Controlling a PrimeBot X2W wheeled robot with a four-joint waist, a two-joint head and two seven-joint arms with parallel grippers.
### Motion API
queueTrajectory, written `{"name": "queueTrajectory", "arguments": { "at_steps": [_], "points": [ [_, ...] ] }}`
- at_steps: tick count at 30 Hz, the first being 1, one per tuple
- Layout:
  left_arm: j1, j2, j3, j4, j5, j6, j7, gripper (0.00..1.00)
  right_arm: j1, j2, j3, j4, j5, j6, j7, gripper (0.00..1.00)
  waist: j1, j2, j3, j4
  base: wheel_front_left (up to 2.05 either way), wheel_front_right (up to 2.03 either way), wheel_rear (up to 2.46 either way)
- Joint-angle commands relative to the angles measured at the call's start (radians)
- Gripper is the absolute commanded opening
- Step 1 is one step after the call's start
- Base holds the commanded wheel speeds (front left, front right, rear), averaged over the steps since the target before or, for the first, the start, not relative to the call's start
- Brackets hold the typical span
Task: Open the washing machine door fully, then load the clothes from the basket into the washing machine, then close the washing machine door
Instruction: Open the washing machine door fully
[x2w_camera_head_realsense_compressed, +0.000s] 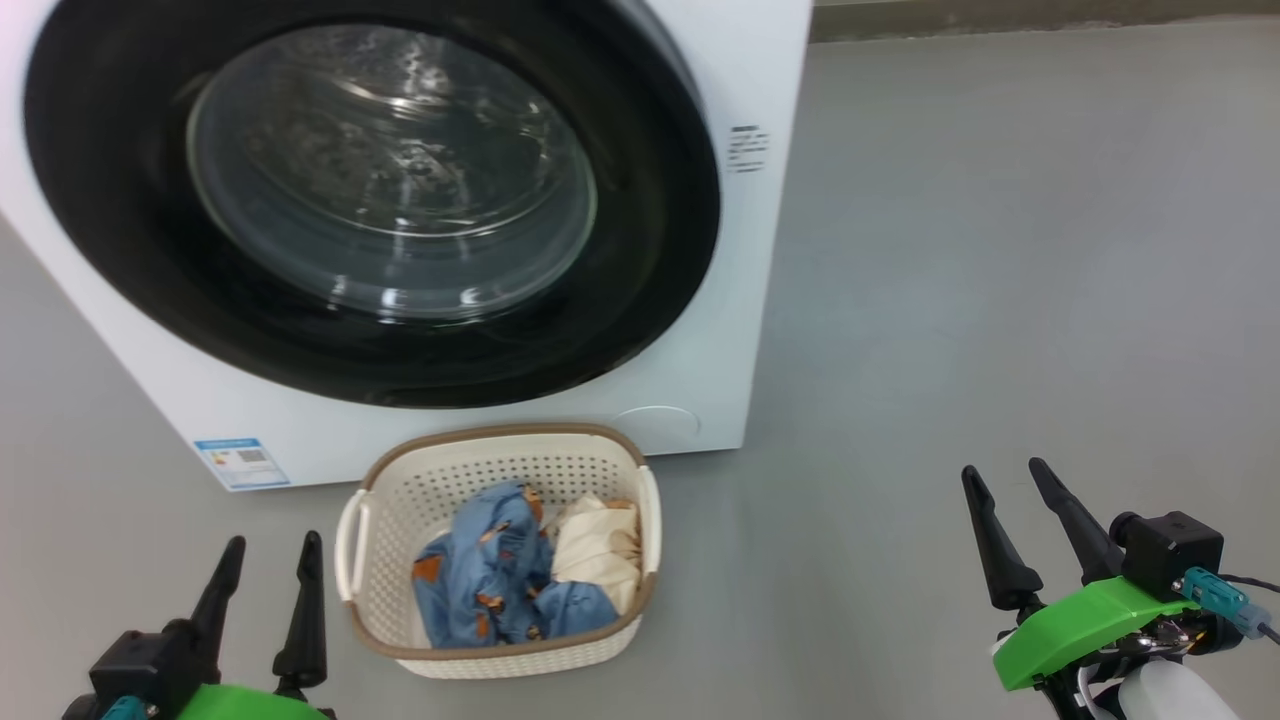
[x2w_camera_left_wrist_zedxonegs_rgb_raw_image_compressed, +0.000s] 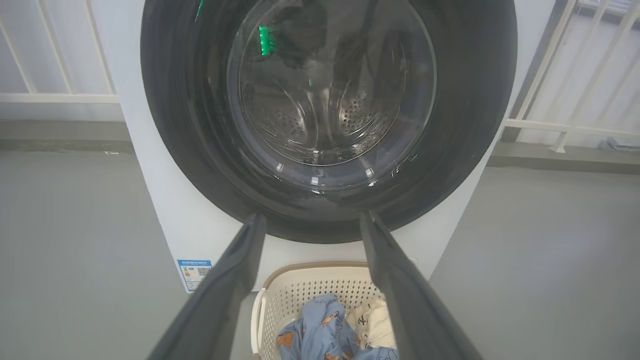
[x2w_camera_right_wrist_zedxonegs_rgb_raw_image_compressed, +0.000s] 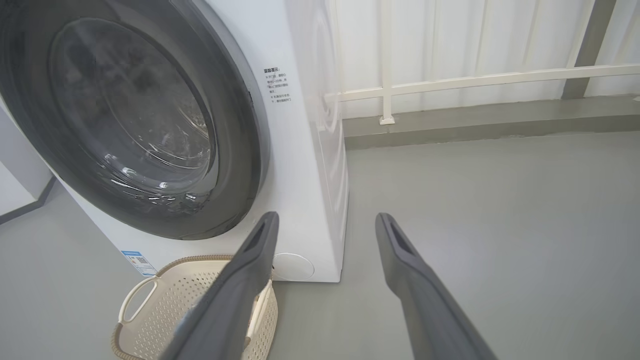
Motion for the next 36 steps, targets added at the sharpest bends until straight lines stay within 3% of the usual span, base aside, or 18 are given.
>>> {"name": "queueTrajectory", "arguments": {
  "at_steps": [1, 26, 27, 28, 31, 32, 36],
  "points": [
    [-0.040, 0.021, 0.033, -0.028, -0.016, 0.000, -0.006, 1.00, -0.023, -0.010, 0.013, -0.025, -0.010, 0.006, -0.012, 1.00, 0.0000, 0.0000, 0.000, -0.001, 0.75, 0.75, -1.50],
    [-0.024, 0.001, 0.001, -0.029, -0.047, 0.000, -0.006, 1.00, -0.035, 0.004, 0.015, -0.032, 0.023, 0.006, -0.012, 0.98, 0.0000, 0.0000, 0.001, 0.005, 0.12, 0.12, -0.23],
    [-0.024, 0.000, -0.002, -0.028, -0.049, 0.000, -0.006, 1.00, -0.038, 0.008, 0.013, -0.036, 0.034, 0.006, -0.012, 0.83, 0.0000, 0.0000, 0.003, 0.006, 0.00, 0.00, 0.00],
    [-0.025, 0.000, -0.004, -0.027, -0.050, 0.000, -0.006, 1.00, -0.042, 0.013, 0.011, -0.041, 0.048, 0.006, -0.012, 0.54, 0.0000, 0.0000, 0.004, 0.008, 0.00, 0.00, 0.00],
    [-0.022, -0.004, -0.008, -0.027, -0.054, 0.000, -0.006, 1.00, -0.059, 0.022, 0.006, -0.054, 0.090, 0.006, -0.012, 0.18, 0.0000, 0.0000, 0.006, 0.013, 0.00, 0.00, 0.00],
    [-0.020, -0.005, -0.009, -0.027, -0.055, 0.000, -0.006, 1.00, -0.067, 0.025, 0.003, -0.060, 0.104, 0.006, -0.012, 0.01, 0.0000, 0.0000, 0.007, 0.014, 0.00, 0.00, 0.00],
    [-0.015, -0.015, -0.015, -0.029, -0.057, 0.000, -0.006, 1.00, -0.105, 0.039, -0.015, -0.093, 0.164, 0.006, -0.012, 0.00, 0.0000, 0.0000, 0.010, 0.020, 0.00, 0.00, 0.00]
  ]
}}
